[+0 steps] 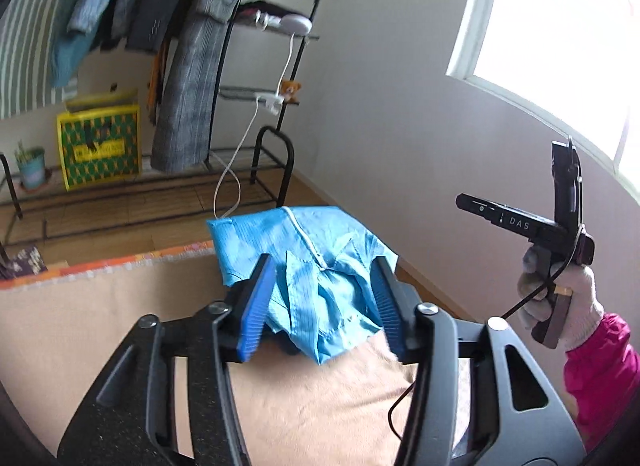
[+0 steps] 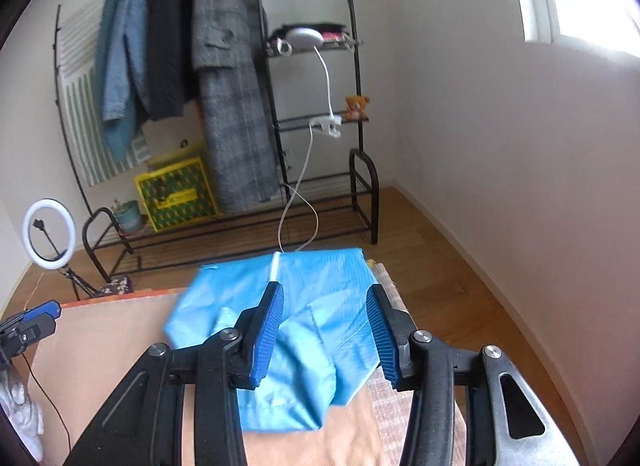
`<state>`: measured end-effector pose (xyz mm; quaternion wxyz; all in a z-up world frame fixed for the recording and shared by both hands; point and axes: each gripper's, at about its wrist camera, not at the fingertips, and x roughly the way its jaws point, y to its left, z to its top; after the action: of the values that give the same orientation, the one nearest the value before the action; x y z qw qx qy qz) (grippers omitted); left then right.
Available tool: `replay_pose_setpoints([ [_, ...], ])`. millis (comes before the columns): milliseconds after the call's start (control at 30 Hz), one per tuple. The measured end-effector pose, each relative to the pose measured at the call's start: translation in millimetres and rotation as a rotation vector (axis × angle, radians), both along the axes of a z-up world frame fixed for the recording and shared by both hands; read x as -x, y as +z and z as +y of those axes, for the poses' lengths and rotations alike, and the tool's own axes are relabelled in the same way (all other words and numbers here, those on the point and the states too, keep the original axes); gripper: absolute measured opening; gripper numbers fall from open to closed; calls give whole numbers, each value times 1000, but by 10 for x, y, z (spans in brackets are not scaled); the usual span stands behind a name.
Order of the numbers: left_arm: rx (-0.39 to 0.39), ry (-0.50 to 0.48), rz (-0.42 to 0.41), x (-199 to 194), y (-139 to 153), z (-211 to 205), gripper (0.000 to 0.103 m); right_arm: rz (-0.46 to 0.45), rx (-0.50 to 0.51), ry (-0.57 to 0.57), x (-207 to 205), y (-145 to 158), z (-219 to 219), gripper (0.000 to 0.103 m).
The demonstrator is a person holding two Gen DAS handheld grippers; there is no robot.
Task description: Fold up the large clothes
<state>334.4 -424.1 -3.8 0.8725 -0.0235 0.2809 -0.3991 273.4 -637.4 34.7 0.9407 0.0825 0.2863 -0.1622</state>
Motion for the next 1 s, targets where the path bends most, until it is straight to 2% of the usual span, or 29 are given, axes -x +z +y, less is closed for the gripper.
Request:
replay_pose_setpoints([
  [100, -5, -2, -35, 430, 201, 220, 54, -34, 28, 13, 390, 222, 308, 47],
  [367, -7, 0, -102, 1334, 580, 769, 66, -93, 46, 39, 1397, 671, 975, 47],
  [500, -17, 23, -155, 1753, 757, 1052, 83, -126, 44, 39, 1890, 807, 1248, 49],
  [700, -7, 38, -186, 2335, 920, 1426, 97, -145, 58, 24, 2459, 962, 1573, 52],
  [767, -18, 55, -208, 2544, 949, 1522, 103, -156, 74, 20, 2613, 1012, 1682, 55],
  [900, -53, 82, -212, 2832, 943, 1638, 103, -176, 75, 23, 2886, 1029, 1881, 61],
  [967, -67, 102, -208, 2946, 880, 1683, 103, -179, 90, 6, 2975, 1002, 1983, 68],
  [1000, -76, 108, -205, 2995, 839, 1695, 103, -178, 98, -5, 3018, 972, 2043, 77],
])
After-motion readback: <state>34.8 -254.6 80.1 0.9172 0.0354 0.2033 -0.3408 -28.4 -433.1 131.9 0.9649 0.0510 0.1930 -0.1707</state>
